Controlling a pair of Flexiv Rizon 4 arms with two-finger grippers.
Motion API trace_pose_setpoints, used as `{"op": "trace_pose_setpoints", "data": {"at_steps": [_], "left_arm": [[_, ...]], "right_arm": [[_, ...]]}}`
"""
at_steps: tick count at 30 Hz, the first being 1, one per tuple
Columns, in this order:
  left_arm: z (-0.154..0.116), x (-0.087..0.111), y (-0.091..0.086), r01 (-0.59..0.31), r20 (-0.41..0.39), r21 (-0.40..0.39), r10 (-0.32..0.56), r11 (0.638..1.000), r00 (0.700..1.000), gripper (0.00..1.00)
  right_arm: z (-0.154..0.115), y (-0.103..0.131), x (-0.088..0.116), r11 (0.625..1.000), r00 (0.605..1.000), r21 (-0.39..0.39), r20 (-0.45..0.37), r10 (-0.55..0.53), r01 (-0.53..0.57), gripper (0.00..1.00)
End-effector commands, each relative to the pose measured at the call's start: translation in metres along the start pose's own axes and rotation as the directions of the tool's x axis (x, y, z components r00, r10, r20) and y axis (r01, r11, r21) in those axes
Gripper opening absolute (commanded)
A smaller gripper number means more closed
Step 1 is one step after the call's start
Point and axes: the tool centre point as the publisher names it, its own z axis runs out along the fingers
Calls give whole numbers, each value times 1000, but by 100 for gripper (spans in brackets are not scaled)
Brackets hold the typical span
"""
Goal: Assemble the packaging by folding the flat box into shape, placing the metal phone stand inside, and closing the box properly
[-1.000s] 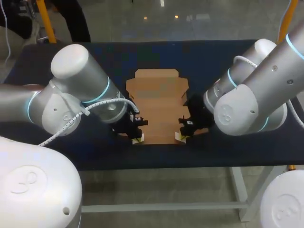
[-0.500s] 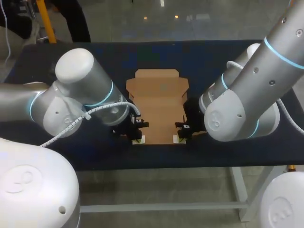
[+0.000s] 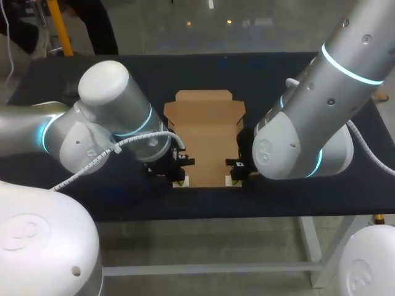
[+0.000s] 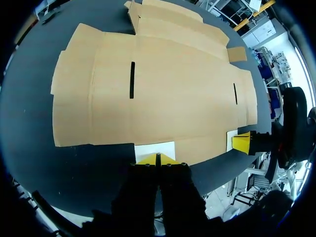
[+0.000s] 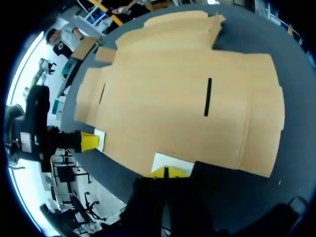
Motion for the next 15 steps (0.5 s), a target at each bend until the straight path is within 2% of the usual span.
{"op": "trace_pose_setpoints", "data": {"at_steps": [1, 15], "left_arm": [[-7, 0, -2, -6, -17, 5, 6, 1000, 1000, 0], [-57, 7, -29, -23, -127, 40, 28, 999, 991, 0]], "right_arm": [[-13, 4, -13, 1000, 997, -6, -75, 2, -3, 0], [-74, 30, -37, 999, 960, -30, -279, 18, -28, 0]]}}
